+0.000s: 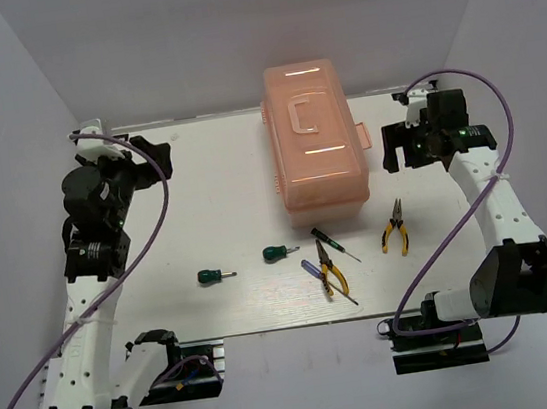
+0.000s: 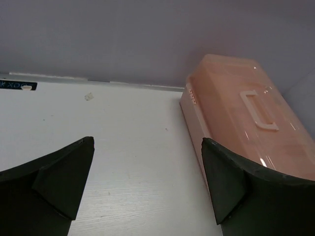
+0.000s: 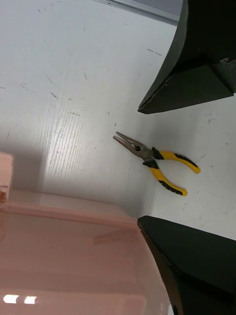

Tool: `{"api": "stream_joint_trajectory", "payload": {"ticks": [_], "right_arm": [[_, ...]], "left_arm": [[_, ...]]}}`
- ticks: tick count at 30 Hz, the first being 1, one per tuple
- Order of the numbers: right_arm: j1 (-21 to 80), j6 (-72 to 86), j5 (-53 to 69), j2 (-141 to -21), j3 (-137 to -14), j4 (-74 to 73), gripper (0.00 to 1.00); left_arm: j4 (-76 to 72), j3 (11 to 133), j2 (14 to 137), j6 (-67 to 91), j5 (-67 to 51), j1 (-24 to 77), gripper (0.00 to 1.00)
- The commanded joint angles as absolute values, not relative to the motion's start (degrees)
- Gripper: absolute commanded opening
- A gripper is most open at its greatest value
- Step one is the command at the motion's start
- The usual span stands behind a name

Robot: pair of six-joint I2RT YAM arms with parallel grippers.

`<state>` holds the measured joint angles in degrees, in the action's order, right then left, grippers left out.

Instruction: Sort the tools into containers

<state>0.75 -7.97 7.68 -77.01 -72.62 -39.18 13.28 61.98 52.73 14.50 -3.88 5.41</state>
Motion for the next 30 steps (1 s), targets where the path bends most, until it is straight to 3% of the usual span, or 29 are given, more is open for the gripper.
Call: {"api": "stream_joint_trajectory", "payload": {"ticks": [1, 9, 11, 12, 13, 14, 18, 19, 21, 22, 23, 26, 30], "right_arm": [[0.6, -9.7, 8.4, -75.7, -73.2, -41.1, 0.90], [0.7, -23.9, 16.0, -76.0, -76.4, -45.8, 0.90], [0.6, -21.3, 14.9, -75.6, -76.5, -43.3, 0.90], [0.7, -22.1, 16.6, -76.0, -78.2, -43.9, 0.74], [0.7, -24.1, 18.4, -76.4, -79.1, -43.2, 0.39], [0.7, -22.5, 20.5, -76.6, -80.1, -41.8, 0.02], [2.6, -14.7, 30.4, -82.7, -89.7, -31.5, 0.00], [3.2, -10.8, 33.1, -86.5, -92.5, -32.1, 0.10], [6.2, -5.0, 36.1, -92.9, -103.8, -33.5, 0.31], [6.9, -0.8, 36.3, -98.7, -106.1, -33.1, 0.62], [8.2, 4.1, 36.4, -100.5, -111.1, -31.5, 0.71], [11.3, 13.3, 37.3, -106.9, -116.5, -26.6, 0.76], [15.2, 22.0, 35.6, -113.2, -119.4, -23.9, 0.66]], "left_arm": [[17.9, 61.2, 55.4, 15.8, -6.6, 5.4, 1.00], [15.9, 61.2, 59.8, 18.2, -15.1, 5.4, 0.96], [14.5, 61.2, 62.1, 18.8, -17.0, 5.4, 0.73], [13.3, 61.7, 63.0, 19.4, -19.0, 5.4, 0.51], [13.3, 61.7, 64.1, 19.4, -19.0, 5.4, 0.22], [13.3, 62.6, 66.2, 20.3, -19.0, 5.4, 0.00], [12.1, 64.8, 71.3, 20.8, -22.9, 6.5, 0.00], [12.1, 65.3, 72.3, 20.8, -23.8, 6.5, 0.00], [12.7, 66.4, 74.8, 21.4, -25.7, 6.5, 0.41], [12.7, 66.4, 75.3, 21.4, -26.6, 6.5, 0.55], [12.7, 66.9, 75.3, 21.4, -27.3, 6.5, 0.74], [12.0, 66.1, 75.3, 21.9, -28.5, 6.5, 0.81], [9.8, 63.6, 74.7, 23.2, -29.8, 6.5, 0.82]]}}
